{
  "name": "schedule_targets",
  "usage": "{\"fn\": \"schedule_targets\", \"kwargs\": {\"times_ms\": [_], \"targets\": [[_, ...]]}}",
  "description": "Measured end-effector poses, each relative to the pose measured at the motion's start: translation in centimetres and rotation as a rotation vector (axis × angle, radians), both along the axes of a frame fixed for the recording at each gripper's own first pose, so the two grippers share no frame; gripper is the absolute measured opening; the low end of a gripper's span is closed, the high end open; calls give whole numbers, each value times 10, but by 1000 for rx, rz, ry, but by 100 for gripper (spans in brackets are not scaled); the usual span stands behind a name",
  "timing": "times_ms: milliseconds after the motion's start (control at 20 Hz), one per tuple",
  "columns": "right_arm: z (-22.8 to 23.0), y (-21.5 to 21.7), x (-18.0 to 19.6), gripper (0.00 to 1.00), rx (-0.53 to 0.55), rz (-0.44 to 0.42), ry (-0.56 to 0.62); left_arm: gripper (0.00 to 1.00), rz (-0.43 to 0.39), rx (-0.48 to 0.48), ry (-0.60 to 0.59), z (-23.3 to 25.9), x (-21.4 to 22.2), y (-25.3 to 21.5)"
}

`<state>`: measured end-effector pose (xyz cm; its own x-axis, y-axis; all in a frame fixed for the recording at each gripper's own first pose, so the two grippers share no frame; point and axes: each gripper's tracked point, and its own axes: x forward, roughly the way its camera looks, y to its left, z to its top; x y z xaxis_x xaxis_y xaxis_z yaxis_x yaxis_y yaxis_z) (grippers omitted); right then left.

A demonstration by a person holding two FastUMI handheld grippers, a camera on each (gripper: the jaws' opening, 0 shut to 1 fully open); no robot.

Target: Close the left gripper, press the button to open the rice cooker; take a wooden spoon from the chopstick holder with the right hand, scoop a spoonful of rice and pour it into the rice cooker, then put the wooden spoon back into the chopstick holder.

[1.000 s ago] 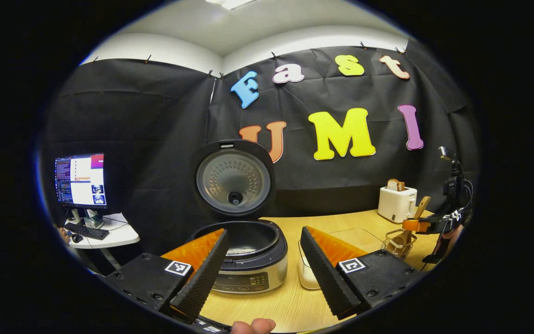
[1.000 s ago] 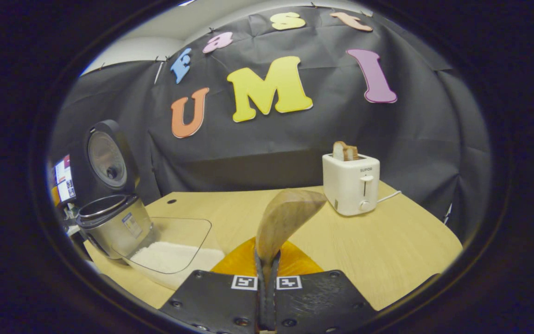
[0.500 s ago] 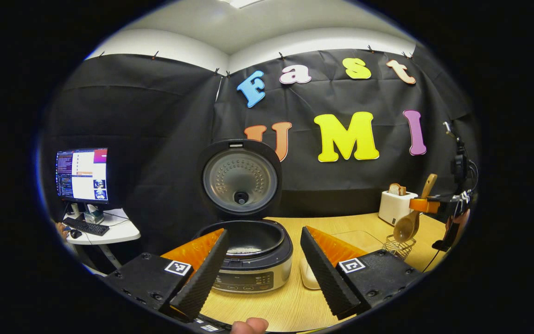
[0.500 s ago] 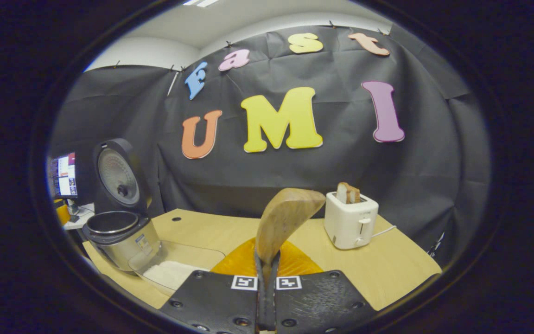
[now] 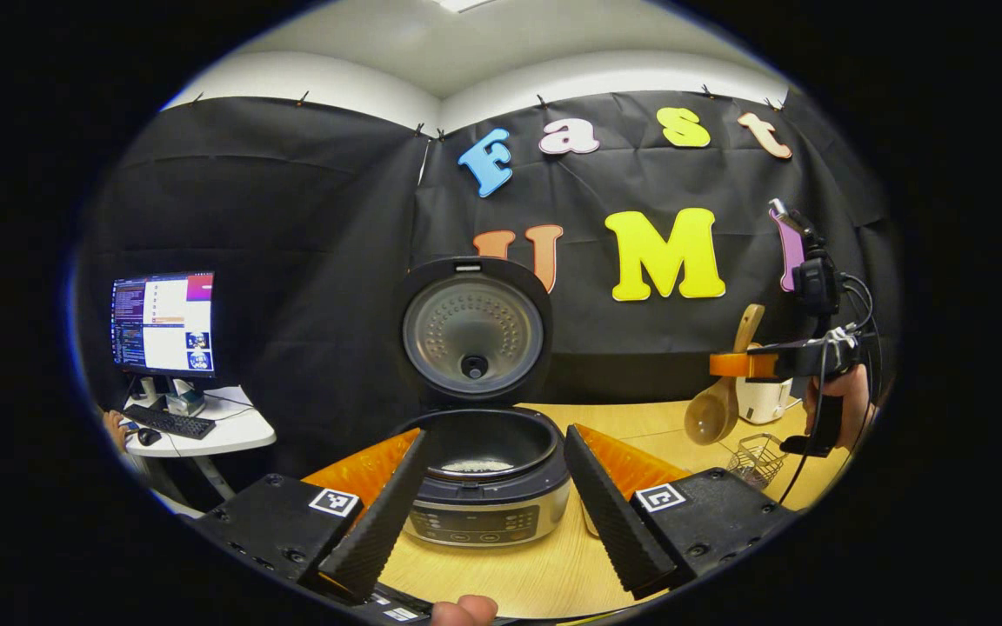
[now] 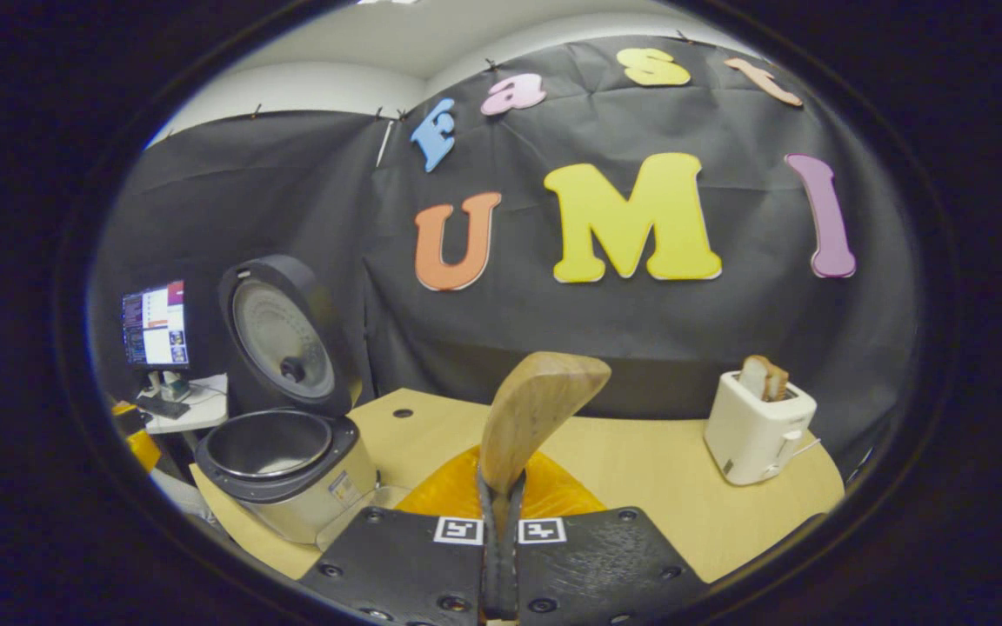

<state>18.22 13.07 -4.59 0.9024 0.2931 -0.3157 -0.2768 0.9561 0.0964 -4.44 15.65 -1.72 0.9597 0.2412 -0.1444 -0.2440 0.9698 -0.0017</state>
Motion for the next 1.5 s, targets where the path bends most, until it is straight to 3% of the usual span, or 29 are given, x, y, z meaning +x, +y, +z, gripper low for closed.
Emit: {"fn": "schedule_targets", "kwargs": {"times_ms": [300, 750, 1100, 1500], "targets": [[-47, 10, 3, 0, -132, 11, 96, 99, 19, 12, 16, -4, -3, 14], [-76, 30, -6, 0, -351, 29, 83, 99, 53, 6, 11, -3, -9, 29], [-91, 81, -18, 0, -304, 60, 86, 99, 82, -5, 0, 0, -16, 44], [-94, 109, -16, 0, -94, 63, 194, 99, 83, -35, -14, 3, -18, 48]]}}
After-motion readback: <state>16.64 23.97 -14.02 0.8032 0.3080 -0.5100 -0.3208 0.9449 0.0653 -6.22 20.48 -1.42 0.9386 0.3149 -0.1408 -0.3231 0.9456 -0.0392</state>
